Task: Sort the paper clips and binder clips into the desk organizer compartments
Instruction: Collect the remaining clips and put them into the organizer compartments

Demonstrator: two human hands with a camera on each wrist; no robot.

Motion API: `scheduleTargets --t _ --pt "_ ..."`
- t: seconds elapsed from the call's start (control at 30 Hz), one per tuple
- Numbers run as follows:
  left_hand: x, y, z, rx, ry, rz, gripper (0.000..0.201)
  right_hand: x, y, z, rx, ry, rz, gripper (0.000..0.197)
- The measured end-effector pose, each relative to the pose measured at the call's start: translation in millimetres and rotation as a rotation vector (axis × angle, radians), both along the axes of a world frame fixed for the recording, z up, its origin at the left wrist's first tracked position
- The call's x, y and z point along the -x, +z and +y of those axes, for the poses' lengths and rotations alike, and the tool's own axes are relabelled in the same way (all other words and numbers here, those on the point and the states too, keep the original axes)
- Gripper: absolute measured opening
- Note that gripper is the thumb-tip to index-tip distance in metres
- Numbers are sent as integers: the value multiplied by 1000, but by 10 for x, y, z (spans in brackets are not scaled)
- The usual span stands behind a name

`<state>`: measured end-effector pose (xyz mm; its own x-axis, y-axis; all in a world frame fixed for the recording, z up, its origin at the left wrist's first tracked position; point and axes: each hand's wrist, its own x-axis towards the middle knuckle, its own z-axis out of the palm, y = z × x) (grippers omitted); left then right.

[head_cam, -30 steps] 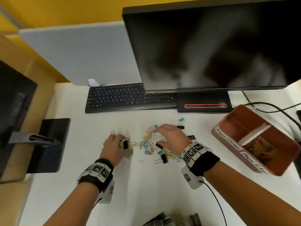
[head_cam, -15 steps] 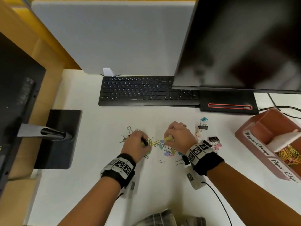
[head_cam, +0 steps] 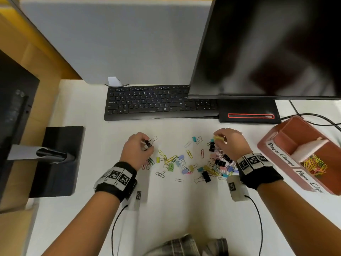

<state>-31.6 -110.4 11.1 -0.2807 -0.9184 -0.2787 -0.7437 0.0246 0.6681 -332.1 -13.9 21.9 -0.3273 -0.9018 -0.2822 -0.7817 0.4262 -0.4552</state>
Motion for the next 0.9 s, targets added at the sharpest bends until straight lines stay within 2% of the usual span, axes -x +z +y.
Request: scheduleTargets --t 0.1,0.23,0.3,0.37,0.47,0.6,0.73,0.9 --pt "54 -41 15 54 -109 -135 31 -138 36 -42 17 42 161 34" --pt "182 -44 107 302 -285 -194 23 -491 86 -156 -13 317 73 38" --pt "245 -74 142 295 -426 -208 25 -637 36 -206 -66 444 92 39" --pt "286 -110 147 208 -545 -283 31 -722 -35 -243 -114 511 122 40" --pt "315 -142 75 138 -610 -381 33 -741 -128 -250 -164 477 55 40" --pt "381 -118 -8 135 -678 -483 19 -681 -201 -214 -173 440 -6 29" --pt "433 -106 -35 114 -675 -556 8 -681 -212 -239 -275 443 -15 26" --pt "477 -67 -16 118 -680 -643 12 -696 -259 -225 -265 395 -17 24"
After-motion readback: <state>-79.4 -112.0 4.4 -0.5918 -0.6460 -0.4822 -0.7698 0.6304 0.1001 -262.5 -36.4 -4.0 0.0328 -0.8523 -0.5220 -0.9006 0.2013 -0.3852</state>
